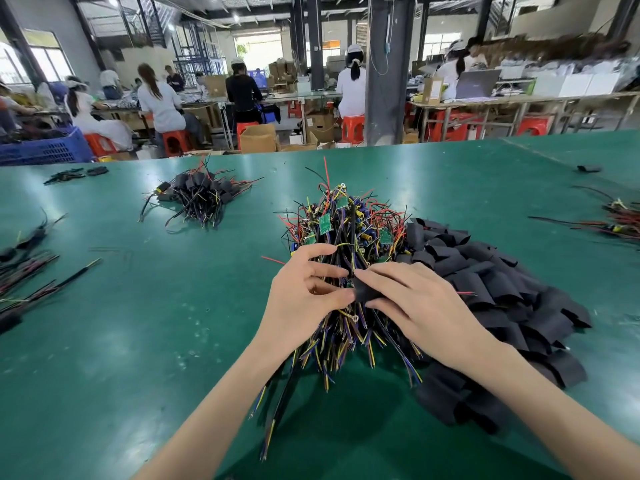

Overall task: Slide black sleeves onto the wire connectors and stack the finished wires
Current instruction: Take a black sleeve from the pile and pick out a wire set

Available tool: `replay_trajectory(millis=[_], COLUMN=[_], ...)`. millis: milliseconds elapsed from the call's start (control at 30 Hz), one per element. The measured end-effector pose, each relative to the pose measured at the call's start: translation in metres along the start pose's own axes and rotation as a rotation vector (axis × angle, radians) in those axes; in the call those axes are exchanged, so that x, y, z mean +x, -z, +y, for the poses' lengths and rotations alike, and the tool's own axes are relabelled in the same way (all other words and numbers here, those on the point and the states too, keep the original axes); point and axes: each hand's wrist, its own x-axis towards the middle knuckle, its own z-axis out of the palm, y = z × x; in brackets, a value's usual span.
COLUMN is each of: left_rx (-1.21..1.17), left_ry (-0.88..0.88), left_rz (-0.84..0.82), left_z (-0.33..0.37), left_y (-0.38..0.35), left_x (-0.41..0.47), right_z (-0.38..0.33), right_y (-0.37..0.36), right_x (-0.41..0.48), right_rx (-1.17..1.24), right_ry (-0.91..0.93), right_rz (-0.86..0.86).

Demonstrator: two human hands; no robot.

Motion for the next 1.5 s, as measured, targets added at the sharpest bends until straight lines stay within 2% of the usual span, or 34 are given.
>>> replay_trajectory(millis=[233, 367, 467, 567, 700, 733, 800, 867, 1133, 1233, 1400, 1500], left_rx=[-0.027, 0.119, 0.117, 0.054, -0.141, -0.04, 0.346, 0.571, 0.751, 0.909, 0.921, 0.949], left_ry=[0.036, -0.044, -0.111, -0.144, 0.019, 0.093, 0.258, 0.368, 0.471, 0.45, 0.457, 0.483], left_rz=[-0.05, -0.062, -0.056, 0.132, 0.609, 0.723, 0.801, 0.745, 0.664, 0.55, 0.48, 0.513], left_z=[0.0, 0.004, 0.011, 0.014, -0.01, -0.024, -0.056, -0.077, -0.089, -0.095, -0.095, -0.084], left_y=[0.002, 0.002, 0.014, 0.05, 0.111, 0.124, 0.145, 0.152, 0.142, 0.139, 0.149, 0.143], left_x=[0.0, 0.0, 0.005, 0.02, 0.038, 0.041, 0.04, 0.035, 0.039, 0.038, 0.038, 0.039], right_z=[-0.005, -0.008, -0.009, -0.003, 0.012, 0.016, 0.022, 0.027, 0.041, 0.042, 0.044, 0.043], right_y=[0.001, 0.0, -0.003, -0.004, -0.004, -0.004, -0.006, -0.008, -0.012, -0.014, -0.013, -0.011], right_x=[0.003, 0.003, 0.002, 0.001, 0.002, 0.001, -0.001, -0.003, -0.011, -0.012, -0.011, -0.01], right_rx=[0.002, 0.028, 0.013, -0.023, -0.059, -0.077, -0.131, -0.184, -0.262, -0.276, -0.283, -0.262], right_ry=[0.04, 0.043, -0.02, -0.14, -0.342, -0.385, -0.448, -0.497, -0.716, -0.728, -0.73, -0.734], right_rz=[-0.025, -0.024, -0.002, 0.114, 0.236, 0.238, 0.217, 0.179, -0.07, -0.126, -0.154, -0.174])
